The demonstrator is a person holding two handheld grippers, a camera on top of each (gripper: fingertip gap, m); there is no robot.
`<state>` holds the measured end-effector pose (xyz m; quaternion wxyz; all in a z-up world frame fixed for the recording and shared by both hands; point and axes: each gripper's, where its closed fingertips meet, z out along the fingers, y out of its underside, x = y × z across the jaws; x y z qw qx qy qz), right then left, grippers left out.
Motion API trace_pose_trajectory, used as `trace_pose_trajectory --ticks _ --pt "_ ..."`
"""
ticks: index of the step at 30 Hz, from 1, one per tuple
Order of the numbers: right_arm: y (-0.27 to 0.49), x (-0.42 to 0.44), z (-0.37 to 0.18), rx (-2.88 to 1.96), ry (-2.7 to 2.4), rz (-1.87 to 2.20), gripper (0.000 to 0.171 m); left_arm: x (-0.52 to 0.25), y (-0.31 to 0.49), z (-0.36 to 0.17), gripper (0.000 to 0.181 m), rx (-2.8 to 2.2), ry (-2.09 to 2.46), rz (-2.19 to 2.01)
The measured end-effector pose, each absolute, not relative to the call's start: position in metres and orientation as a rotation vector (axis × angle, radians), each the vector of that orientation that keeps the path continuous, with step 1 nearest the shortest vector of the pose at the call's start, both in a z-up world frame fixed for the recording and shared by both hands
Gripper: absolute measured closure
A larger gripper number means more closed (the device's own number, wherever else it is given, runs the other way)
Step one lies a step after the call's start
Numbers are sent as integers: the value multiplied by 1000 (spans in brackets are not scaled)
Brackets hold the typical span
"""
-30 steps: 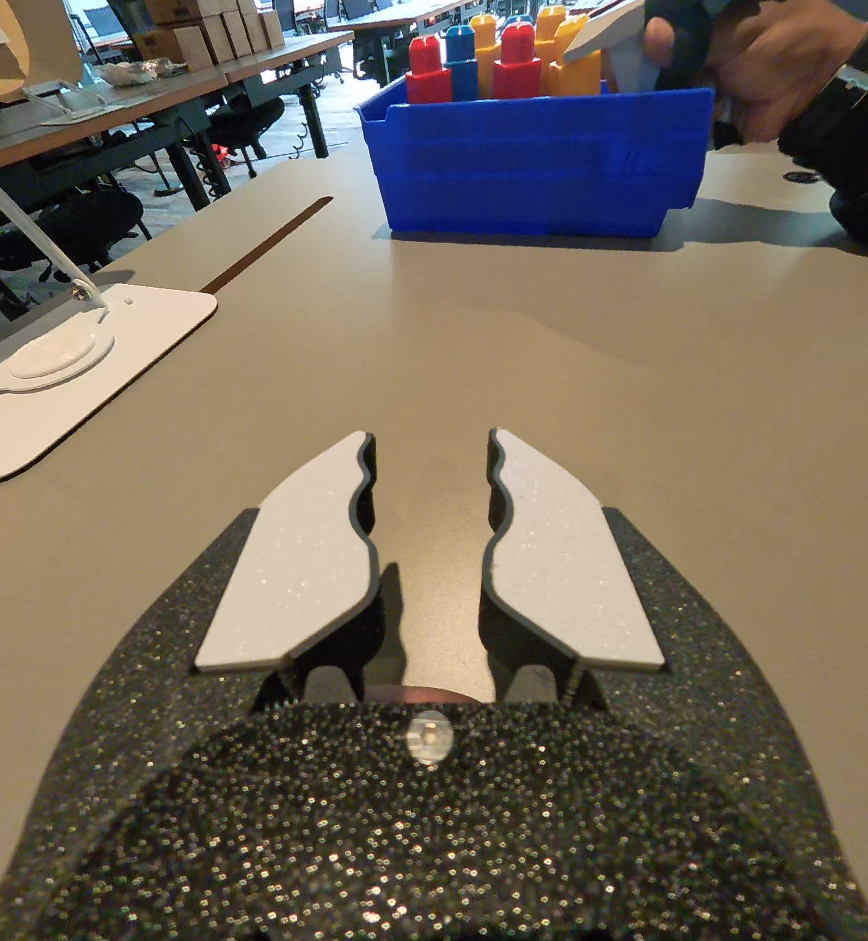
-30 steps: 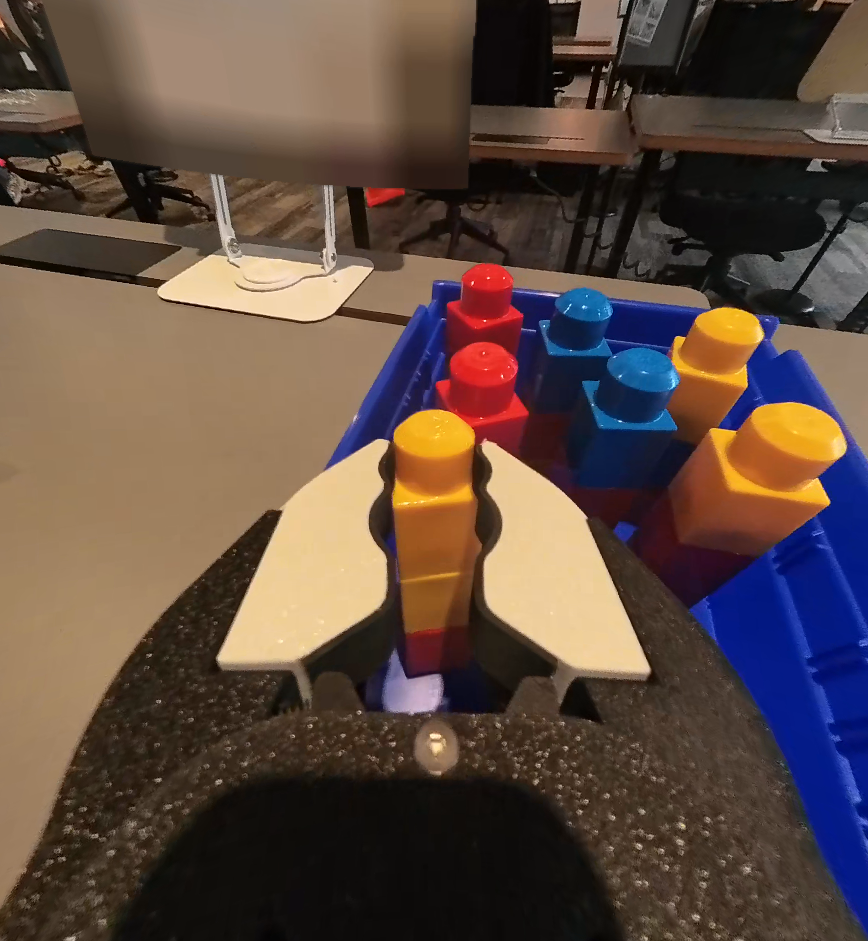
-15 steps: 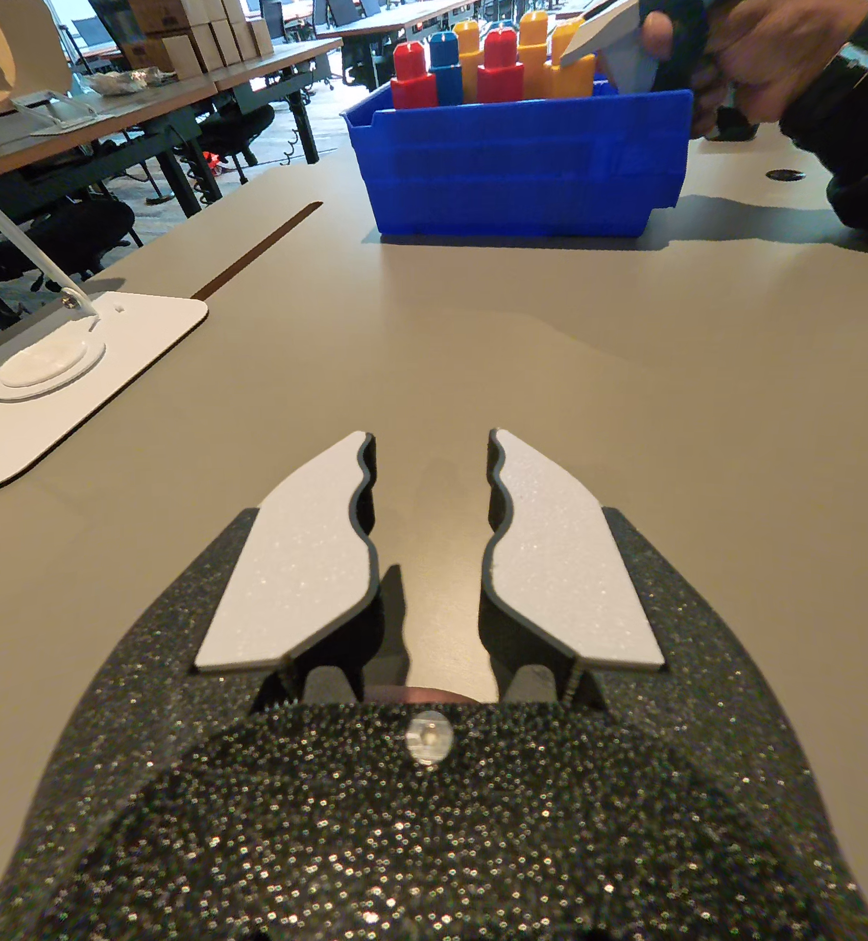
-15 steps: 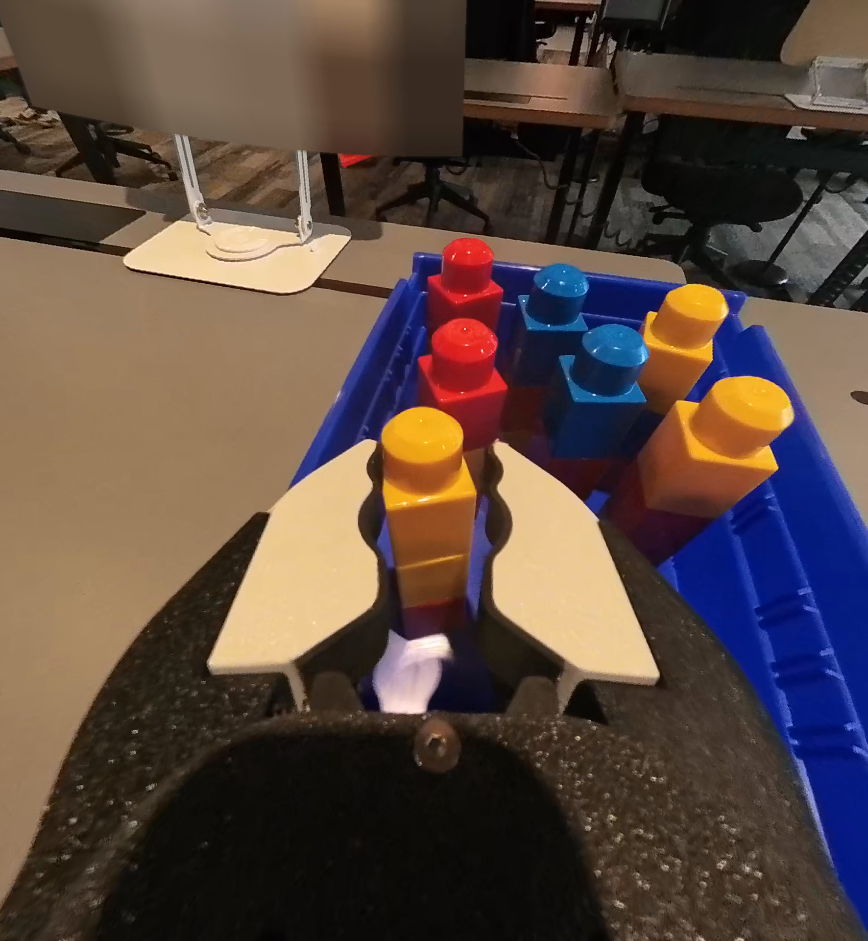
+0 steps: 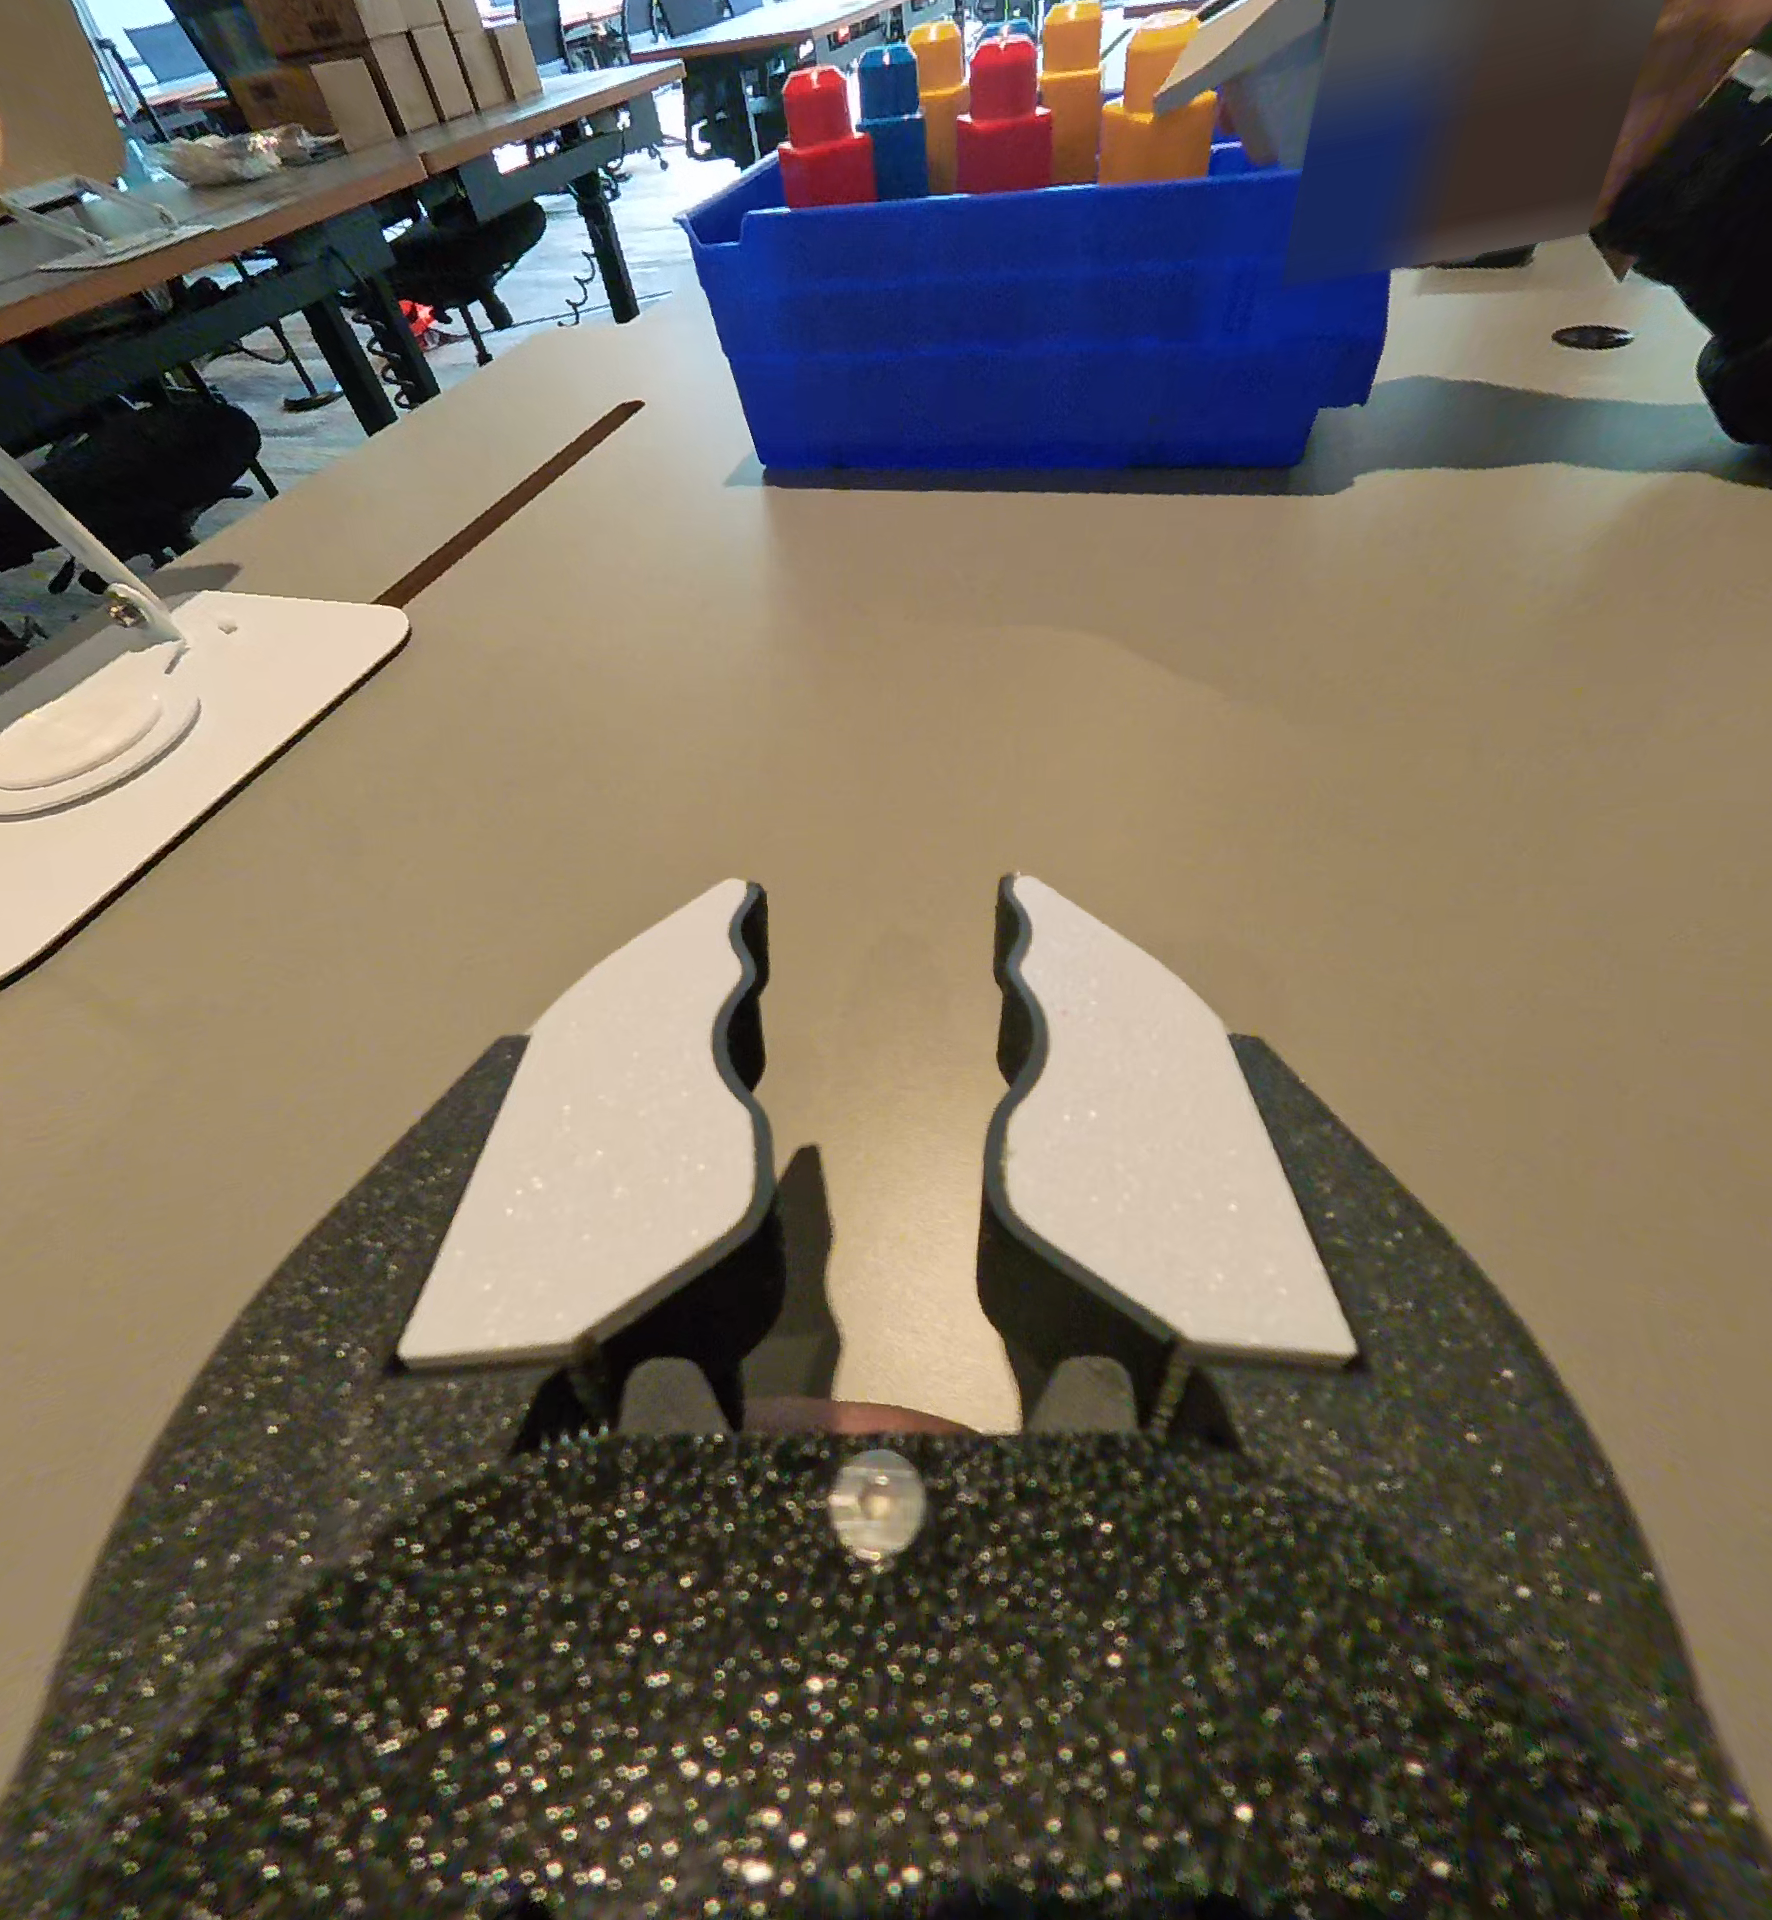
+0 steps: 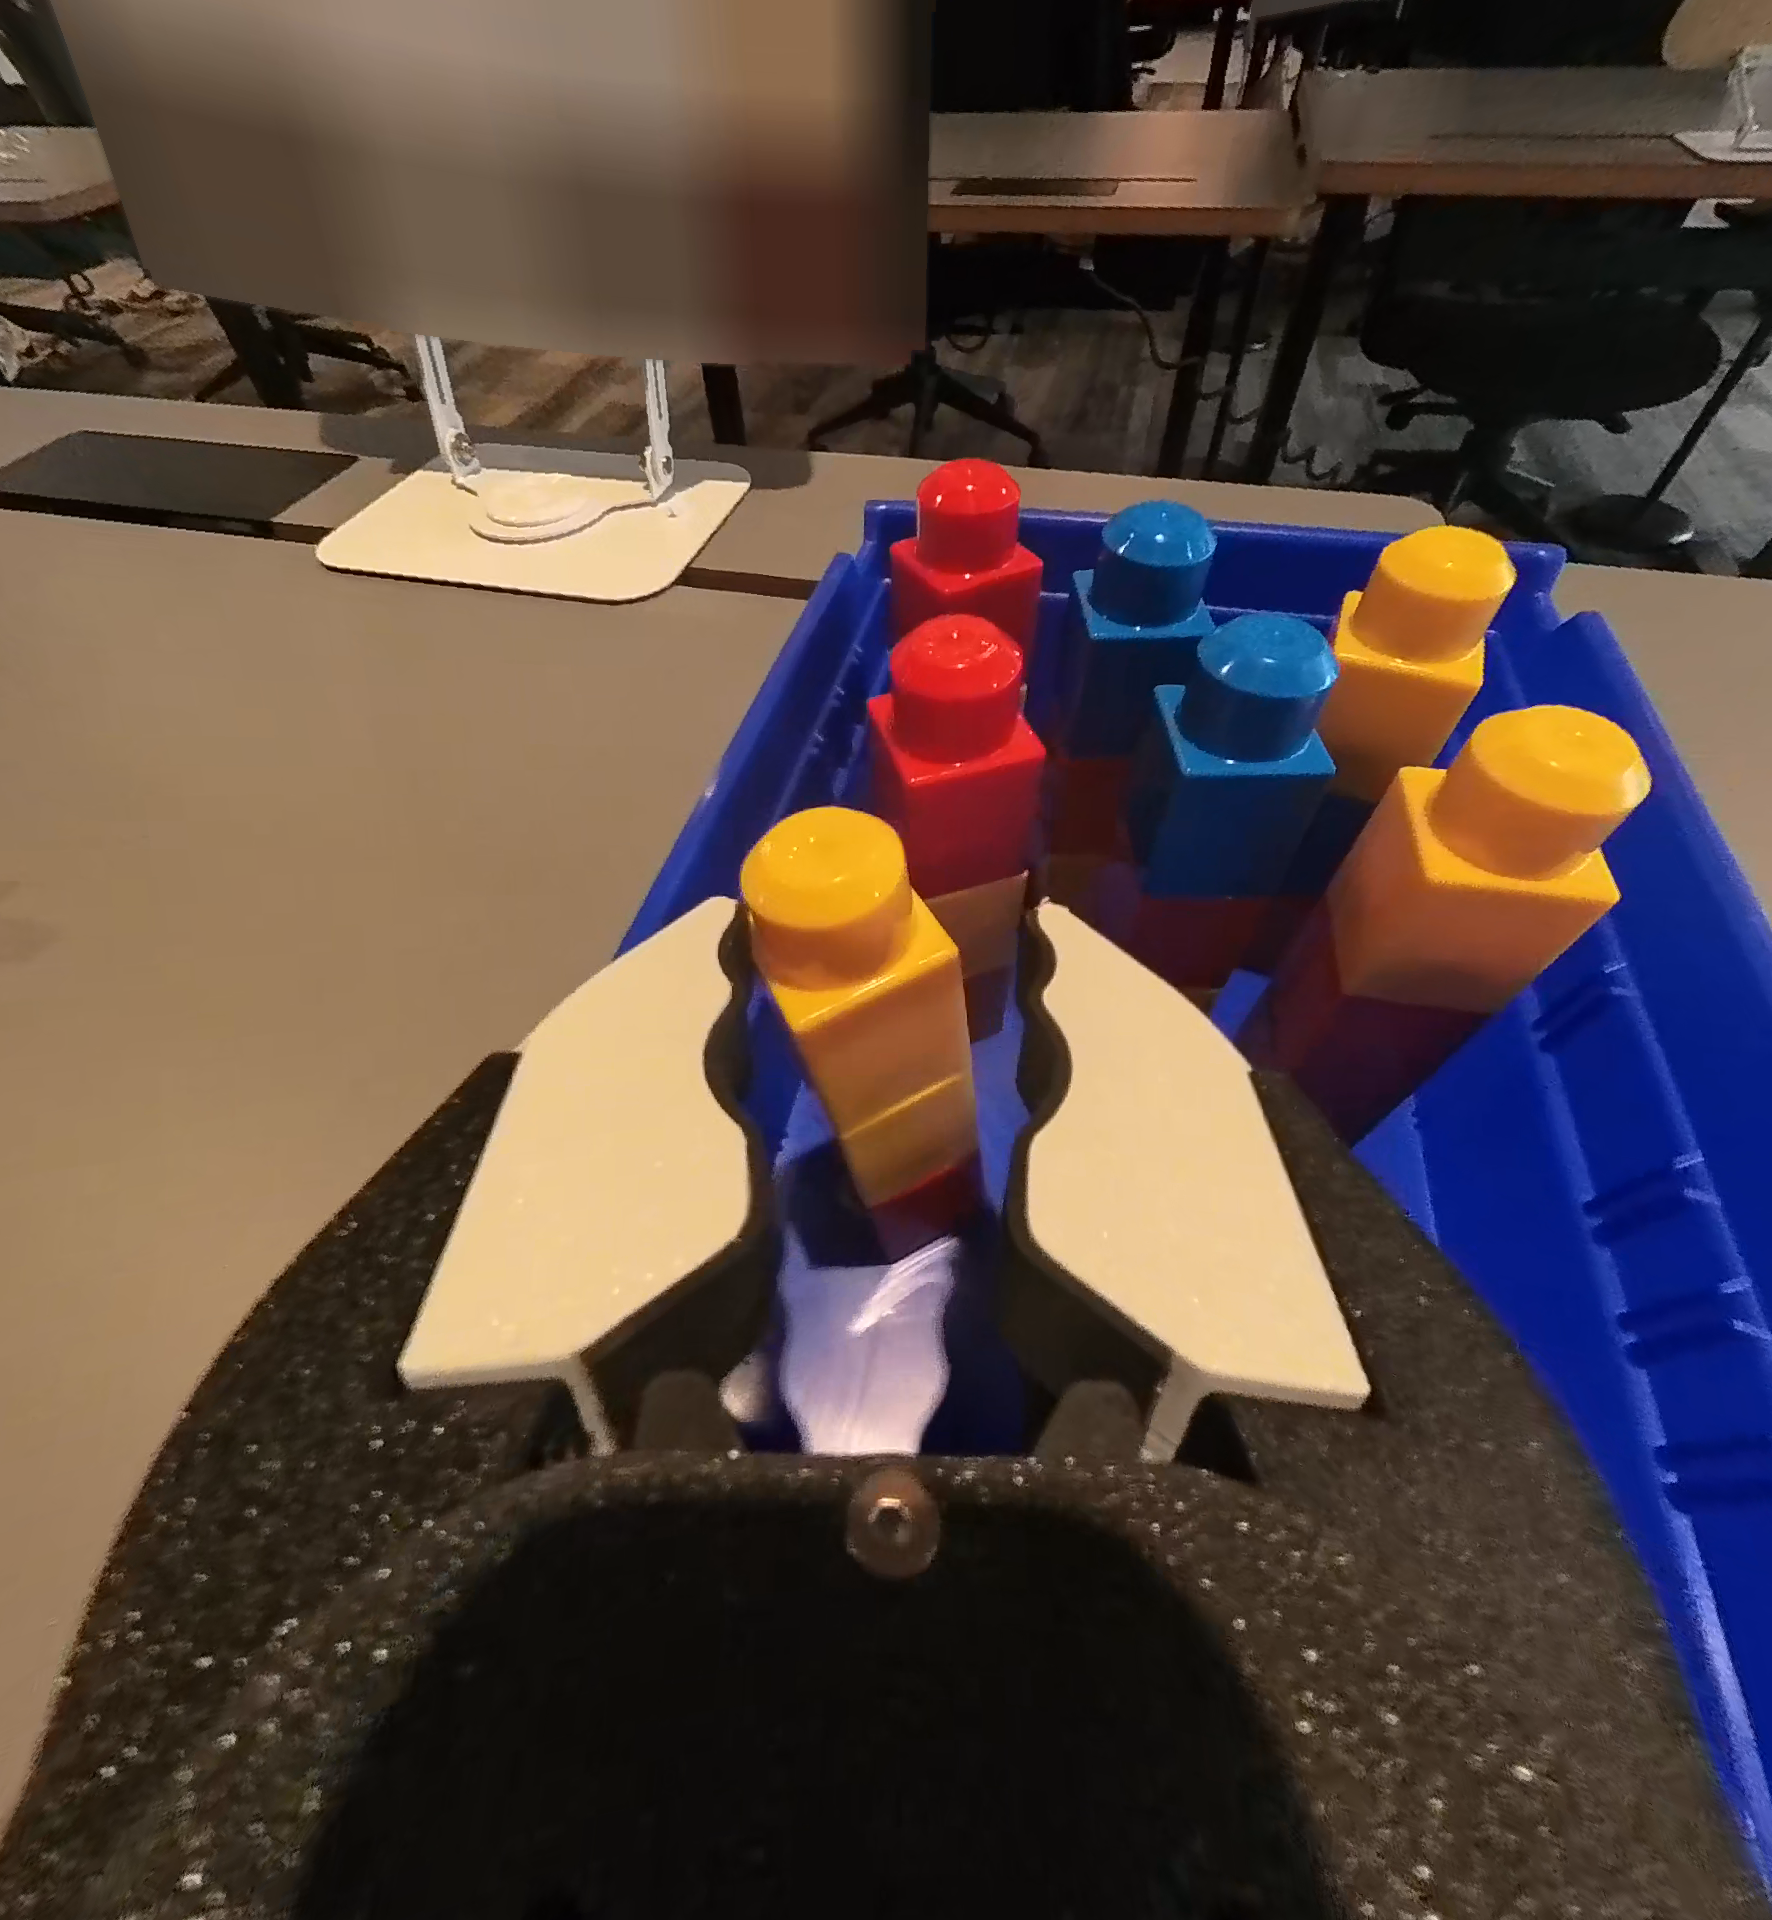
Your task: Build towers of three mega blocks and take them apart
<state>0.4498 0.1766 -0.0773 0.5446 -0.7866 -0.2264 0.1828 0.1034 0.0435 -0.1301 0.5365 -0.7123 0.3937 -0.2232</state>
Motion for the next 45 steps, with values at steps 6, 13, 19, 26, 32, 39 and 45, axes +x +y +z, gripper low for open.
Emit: trace_pose_trajectory --ticks 6,13,19,26,32,39,45 --pt "177 456 -78 -1870 -495 450 123 105 41 -131 140 -1698 948 -528" --pt "176 456 -78 -1862 -487 477 123 106 40 -132 140 -1701 959 -522" --pt "169 458 -77 -1834 -515 492 116 106 40 -132 140 -1699 958 -527" --pt "165 458 -71 -1794 -509 549 116 106 40 -133 140 -1700 961 -527" --pt "123 429 1 -1463 -672 529 121 105 41 -132 140 -1702 954 -529" --pt "43 314 -1 -1242 -1116 660 132 106 42 -136 140 -1719 966 -507" --pt "20 240 -102 -1414 -1357 848 135 102 45 -135 140 -1724 935 -488"
